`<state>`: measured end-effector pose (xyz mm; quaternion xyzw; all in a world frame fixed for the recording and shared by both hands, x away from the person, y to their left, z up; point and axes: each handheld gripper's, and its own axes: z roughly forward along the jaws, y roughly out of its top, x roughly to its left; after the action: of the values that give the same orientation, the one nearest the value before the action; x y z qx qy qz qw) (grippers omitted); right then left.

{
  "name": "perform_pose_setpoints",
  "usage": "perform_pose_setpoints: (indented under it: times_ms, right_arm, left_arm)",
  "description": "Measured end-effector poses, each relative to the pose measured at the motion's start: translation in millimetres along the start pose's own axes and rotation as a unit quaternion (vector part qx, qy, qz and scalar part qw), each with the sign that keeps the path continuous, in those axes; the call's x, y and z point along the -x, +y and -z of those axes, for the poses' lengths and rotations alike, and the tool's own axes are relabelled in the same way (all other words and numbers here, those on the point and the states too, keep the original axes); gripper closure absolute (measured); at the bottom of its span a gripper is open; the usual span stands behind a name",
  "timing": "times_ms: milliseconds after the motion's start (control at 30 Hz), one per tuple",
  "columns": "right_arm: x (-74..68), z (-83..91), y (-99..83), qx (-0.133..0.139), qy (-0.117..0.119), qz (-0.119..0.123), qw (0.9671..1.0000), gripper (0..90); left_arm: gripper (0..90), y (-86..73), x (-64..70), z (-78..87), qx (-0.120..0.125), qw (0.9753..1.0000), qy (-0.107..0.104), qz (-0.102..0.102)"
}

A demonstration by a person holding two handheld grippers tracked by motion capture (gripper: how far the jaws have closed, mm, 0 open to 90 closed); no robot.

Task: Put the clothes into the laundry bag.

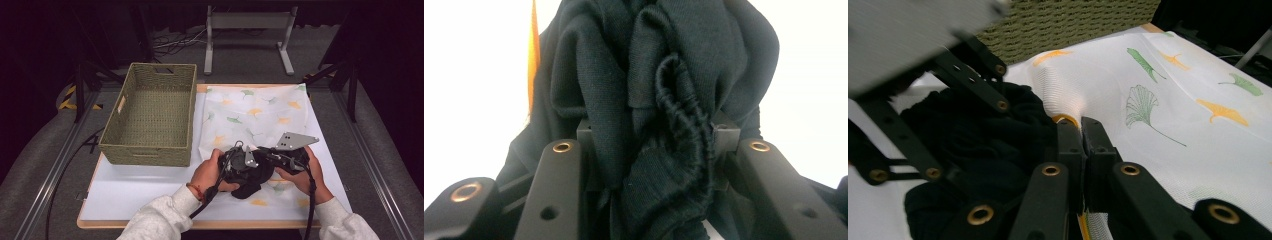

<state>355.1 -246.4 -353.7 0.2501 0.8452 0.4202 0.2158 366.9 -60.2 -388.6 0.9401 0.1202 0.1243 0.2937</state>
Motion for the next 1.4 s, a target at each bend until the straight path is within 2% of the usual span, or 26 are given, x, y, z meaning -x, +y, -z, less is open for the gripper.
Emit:
perform_pose_setpoints:
  times_ms: [100, 167, 233, 333, 433, 533, 633, 700, 767, 800, 867, 900, 1000, 1100, 1167, 1233, 1267, 1333, 1400]
  right_arm:
    - [-1.4, 2.4, 2.0, 0.006, -0.002, 0.001, 1.0000, 88.5]
    - [-1.5, 3.5, 2.6, 0.009, -0.004, 0.001, 1.0000, 88.4]
    - [-1.6, 3.9, 2.7, 0.009, -0.006, 0.001, 0.9999, 88.4]
    - [-0.1, 5.0, 1.9, 0.010, -0.010, -0.001, 0.9999, 88.5]
    - [1.5, 6.4, 1.3, 0.011, -0.013, -0.002, 0.9999, 88.5]
    - [1.8, 7.5, 1.1, 0.013, -0.015, -0.002, 0.9998, 88.5]
    - [1.6, 8.9, 1.5, 0.016, -0.017, -0.004, 0.9997, 88.5]
    - [1.9, 8.2, 1.4, 0.015, -0.017, -0.004, 0.9997, 88.5]
    - [1.0, 7.3, 1.4, 0.014, -0.017, -0.004, 0.9997, 88.4]
    - [0.3, 7.1, 1.4, 0.014, -0.017, -0.004, 0.9998, 88.4]
    - [-0.3, 6.9, 1.4, 0.014, -0.016, -0.004, 0.9998, 88.4]
    - [-2.0, 5.9, 1.4, 0.013, -0.014, -0.003, 0.9998, 88.4]
    - [-4.7, 4.3, 1.5, 0.011, -0.013, 0.000, 0.9999, 88.3]
    - [-6.3, 3.3, 2.2, 0.011, -0.013, 0.001, 0.9999, 88.2]
    - [-7.0, 2.7, 2.3, 0.010, -0.013, 0.003, 0.9999, 88.2]
    - [-7.4, 2.7, 2.4, 0.011, -0.012, 0.003, 0.9999, 88.2]
    - [-7.7, 2.8, 2.4, 0.011, -0.011, 0.003, 0.9999, 88.2]
    - [-8.8, 3.0, 2.9, 0.012, -0.011, 0.004, 0.9999, 88.2]
    - [-9.6, 3.1, 3.7, 0.013, -0.010, 0.005, 0.9998, 88.3]
  left_arm:
    - [55.7, 3.3, -4.9, -4.5, 0.007, 0.9996, 0.011, 0.025]
    - [52.2, 4.2, -8.0, -6.3, 0.014, 0.9990, 0.010, 0.041]
    - [49.9, 4.2, -9.1, -6.7, 0.018, 0.9986, 0.008, 0.049]
    - [39.1, 2.6, -7.9, -1.3, 0.037, 0.9982, -0.001, 0.047]
    - [29.9, -2.1, -4.9, 11.3, 0.048, 0.9981, 0.003, 0.039]
    - [23.1, -12.6, -4.9, 32.8, 0.075, 0.9965, -0.010, 0.034]
    - [20.7, -26.1, -6.0, 54.1, 0.104, 0.9941, -0.012, 0.030]
    - [21.8, -42.1, -7.5, 67.5, 0.109, 0.9933, -0.012, 0.036]
    - [23.9, -54.2, -6.0, 67.9, 0.101, 0.9942, -0.010, 0.034]
    - [26.0, -54.2, -6.0, 67.9, 0.101, 0.9942, -0.010, 0.034]
    - [26.4, -64.2, -4.3, 60.5, 0.086, 0.9956, -0.011, 0.034]
    - [28.8, -69.0, -2.8, 50.8, 0.070, 0.9970, -0.010, 0.032]
    - [31.6, -67.2, -2.0, 36.6, 0.056, 0.9976, -0.018, 0.038]
    - [36.4, -62.8, -1.5, 21.5, 0.034, 0.9990, -0.014, 0.027]
    - [44.3, -62.0, -2.2, 11.8, 0.021, 0.9992, -0.023, 0.023]
    - [52.9, -62.0, -2.6, 7.7, 0.019, 0.9989, -0.030, 0.030]
    - [52.9, -60.5, -2.1, 3.4, 0.006, 0.9995, -0.020, 0.022]
    - [64.0, -56.8, -0.8, 2.3, -0.007, 0.9999, -0.002, 0.014]
    - [71.3, -53.7, -1.0, 1.8, -0.018, 0.9997, 0.004, 0.012]
